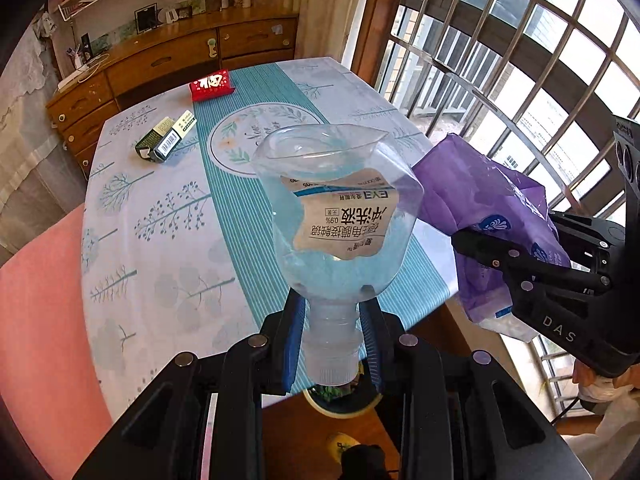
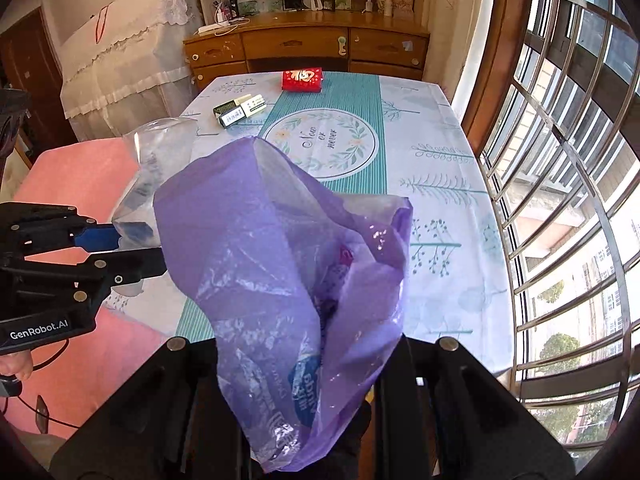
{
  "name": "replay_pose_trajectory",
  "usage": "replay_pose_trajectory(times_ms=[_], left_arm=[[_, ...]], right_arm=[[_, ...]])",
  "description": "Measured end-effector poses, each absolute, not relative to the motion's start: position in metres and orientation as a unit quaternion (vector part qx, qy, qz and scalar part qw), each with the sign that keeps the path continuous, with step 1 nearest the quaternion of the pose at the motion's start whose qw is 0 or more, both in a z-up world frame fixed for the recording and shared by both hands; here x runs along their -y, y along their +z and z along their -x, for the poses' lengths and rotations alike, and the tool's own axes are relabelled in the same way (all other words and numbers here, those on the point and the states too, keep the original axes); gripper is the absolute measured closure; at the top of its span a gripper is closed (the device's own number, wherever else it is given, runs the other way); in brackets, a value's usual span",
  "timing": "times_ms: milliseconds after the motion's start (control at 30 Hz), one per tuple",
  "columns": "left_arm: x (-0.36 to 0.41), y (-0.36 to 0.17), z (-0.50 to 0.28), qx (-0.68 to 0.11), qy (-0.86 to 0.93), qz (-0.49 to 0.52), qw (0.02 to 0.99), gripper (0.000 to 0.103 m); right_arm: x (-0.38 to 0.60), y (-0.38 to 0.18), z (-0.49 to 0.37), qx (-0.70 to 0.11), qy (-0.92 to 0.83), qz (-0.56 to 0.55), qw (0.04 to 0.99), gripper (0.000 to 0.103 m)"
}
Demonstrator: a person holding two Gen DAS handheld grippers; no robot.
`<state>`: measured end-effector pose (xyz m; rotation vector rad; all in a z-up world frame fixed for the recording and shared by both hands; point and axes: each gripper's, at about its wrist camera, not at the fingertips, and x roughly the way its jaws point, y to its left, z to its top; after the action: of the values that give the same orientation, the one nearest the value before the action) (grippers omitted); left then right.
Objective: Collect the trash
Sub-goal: 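Lift the bag and bottle and carry both down over the bin, opening both grippers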
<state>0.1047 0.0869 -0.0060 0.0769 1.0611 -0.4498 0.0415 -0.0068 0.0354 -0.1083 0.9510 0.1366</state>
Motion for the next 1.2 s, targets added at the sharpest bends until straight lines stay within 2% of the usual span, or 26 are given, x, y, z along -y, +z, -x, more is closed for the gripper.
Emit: replay_pose_trajectory(times_ms=[300,567,700,1000,1200], left_arm=[[-0.086,-0.02,-0.04,-0.523,-0.229,-0.046,0.82,0.076],[-0.062,-0.05,-0.006,-0.554,-0.212,-0.032,0.805,0.076],[-0.051,-0.085,0.014,-0.575,-0.197,-0.017,0.794,0.076],[-0.025,-0.197,0.043,-0.615,-0.177,-0.012,0.768,0.076],[-0.003,-0.274,0.046,-0.624,-0.173,-0.03,0.762,0.076]], right_arm=[[0.0,0.024,0.025,-0.486,0.083,0.031,0.87,0.088],[0.037,-0.011,0.027,-0.525,0.118,-0.007,0.843,0.088],[0.051,-0.052,0.027,-0.546,0.136,-0.016,0.827,0.088],[0.086,-0.178,0.041,-0.604,0.126,-0.031,0.787,0.088],[0.104,-0.252,0.038,-0.615,0.119,-0.035,0.779,0.088]])
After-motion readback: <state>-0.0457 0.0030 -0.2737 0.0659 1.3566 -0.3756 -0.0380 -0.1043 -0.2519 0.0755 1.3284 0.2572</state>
